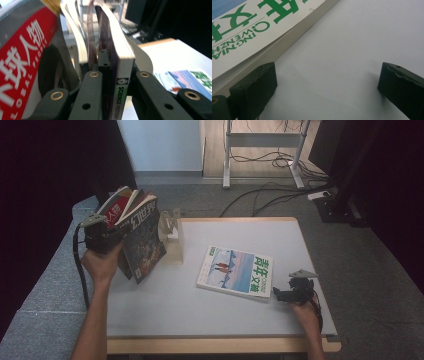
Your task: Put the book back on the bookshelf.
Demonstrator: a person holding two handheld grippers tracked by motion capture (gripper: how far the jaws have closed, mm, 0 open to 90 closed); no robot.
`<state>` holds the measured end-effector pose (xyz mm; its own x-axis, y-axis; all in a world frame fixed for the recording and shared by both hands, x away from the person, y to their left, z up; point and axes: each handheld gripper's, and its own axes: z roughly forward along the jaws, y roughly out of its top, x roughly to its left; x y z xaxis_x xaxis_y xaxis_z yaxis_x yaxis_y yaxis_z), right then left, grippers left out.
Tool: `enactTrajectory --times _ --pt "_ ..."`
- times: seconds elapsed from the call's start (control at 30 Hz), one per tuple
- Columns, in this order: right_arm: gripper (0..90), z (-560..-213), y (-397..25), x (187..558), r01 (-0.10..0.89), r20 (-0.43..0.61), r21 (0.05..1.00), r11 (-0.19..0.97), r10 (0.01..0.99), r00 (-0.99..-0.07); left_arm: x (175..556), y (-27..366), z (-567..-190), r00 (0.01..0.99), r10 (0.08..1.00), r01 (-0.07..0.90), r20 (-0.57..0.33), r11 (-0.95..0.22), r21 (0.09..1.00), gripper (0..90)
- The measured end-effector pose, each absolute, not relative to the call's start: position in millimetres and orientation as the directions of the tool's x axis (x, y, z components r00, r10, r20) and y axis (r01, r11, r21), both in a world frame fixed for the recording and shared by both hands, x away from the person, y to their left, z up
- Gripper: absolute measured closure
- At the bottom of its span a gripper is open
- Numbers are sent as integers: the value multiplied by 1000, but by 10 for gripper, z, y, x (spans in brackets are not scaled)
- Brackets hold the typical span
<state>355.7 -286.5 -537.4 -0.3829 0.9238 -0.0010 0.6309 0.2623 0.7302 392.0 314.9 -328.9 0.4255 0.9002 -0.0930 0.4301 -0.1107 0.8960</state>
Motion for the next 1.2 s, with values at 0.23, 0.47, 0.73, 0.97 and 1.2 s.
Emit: enactTrajectory --times 0.23,0.47,0.73,0.97,1.2 --pt "17 -5372 -2866 3557 632 -4 728 266 923 -384 3893 3226 -3243 434 896 510 -98 -154 847 816" --pt "17 -5372 -2866 3557 632 -3 728 266 923 -384 3873 3232 -3218 411 908 493 -78 -150 857 828" --pt "17 -5372 -2866 3557 632 -2 728 264 924 -383 3867 3218 -3157 377 924 459 -55 -135 878 830" --pt "17 -5372 -2865 3556 633 -1 728 263 924 -383 3933 3167 -3133 358 932 441 -51 -121 889 830" --pt "18 -5372 -2866 3556 632 -2 728 264 924 -384 3949 3182 -3102 350 936 437 -49 -117 892 829"
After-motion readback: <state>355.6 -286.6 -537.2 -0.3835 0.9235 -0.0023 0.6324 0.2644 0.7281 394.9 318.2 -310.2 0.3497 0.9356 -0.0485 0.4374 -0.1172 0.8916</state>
